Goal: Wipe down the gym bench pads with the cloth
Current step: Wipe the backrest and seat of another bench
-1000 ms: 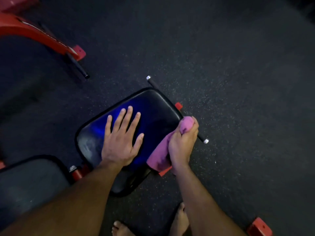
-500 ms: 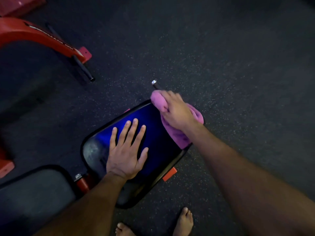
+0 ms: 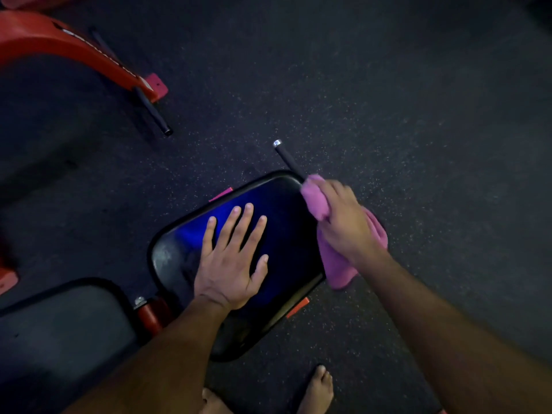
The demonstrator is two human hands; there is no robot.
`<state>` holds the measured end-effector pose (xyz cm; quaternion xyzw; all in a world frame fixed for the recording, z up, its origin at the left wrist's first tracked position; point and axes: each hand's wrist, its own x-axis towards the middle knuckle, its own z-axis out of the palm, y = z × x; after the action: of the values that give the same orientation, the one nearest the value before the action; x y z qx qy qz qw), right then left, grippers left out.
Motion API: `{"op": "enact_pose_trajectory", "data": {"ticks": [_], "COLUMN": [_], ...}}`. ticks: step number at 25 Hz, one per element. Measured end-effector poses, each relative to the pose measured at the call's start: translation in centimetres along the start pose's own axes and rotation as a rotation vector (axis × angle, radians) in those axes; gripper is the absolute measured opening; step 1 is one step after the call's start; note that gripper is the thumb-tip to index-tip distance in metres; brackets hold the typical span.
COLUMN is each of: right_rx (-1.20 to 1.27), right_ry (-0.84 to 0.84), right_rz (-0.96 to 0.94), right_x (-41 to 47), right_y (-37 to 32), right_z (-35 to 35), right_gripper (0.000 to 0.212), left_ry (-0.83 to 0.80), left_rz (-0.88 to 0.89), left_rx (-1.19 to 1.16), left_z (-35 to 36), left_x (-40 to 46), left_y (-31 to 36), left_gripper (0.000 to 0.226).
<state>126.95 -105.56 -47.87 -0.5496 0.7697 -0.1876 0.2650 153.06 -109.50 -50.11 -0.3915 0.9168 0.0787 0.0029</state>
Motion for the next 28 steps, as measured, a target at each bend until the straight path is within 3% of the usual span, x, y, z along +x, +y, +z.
{"op": "enact_pose_trajectory", "data": {"ticks": [5, 8, 11, 13, 16, 22, 28], "right_rx": [-0.109, -0.208, -0.22, -0.154, 0.053, 0.405, 0.429], "right_ry": [-0.022, -0.036, -0.269, -0.333, -0.258, -0.31, -0.546], "right_rz": [-0.105, -0.08, 0.038, 0.086, 0.062, -0.29, -0.489], "right_x": [7.4, 1.5, -7.2, -11.4, -15.6, -18.3, -18.3], "right_y": [-3.9, -2.2, -0.4, -1.0, -7.8, -26.9, -43.7], "right_z": [0.6, -0.7, -3.6, -5.7, -9.6, -13.9, -14.0], "right_gripper": [0.059, 0.063, 0.068, 0.066, 0.064, 0.051, 0.043], "left_ry": [-0.02, -0.13, -0.398, -0.526, -0.44, -0.275, 0.05], "left_rz": [-0.007, -0.027, -0.047, -0.088, -0.22, -0.648, -0.935], "left_rx": [-0.01, -0.039, -0.111, -0.179, -0.317, -0.439, -0.534], "left_z": [-0.1, -1.0, -4.8, -8.7, -17.3, -31.7, -39.8], "left_x": [0.1, 0.3, 1.3, 1.4, -3.7, -22.2, -35.5], "left_y": [0.0, 0.3, 0.0, 0.0, 0.0, -6.0, -12.1], "left_gripper": [0.071, 0.072, 0.077, 0.079, 0.08, 0.086, 0.063]}}
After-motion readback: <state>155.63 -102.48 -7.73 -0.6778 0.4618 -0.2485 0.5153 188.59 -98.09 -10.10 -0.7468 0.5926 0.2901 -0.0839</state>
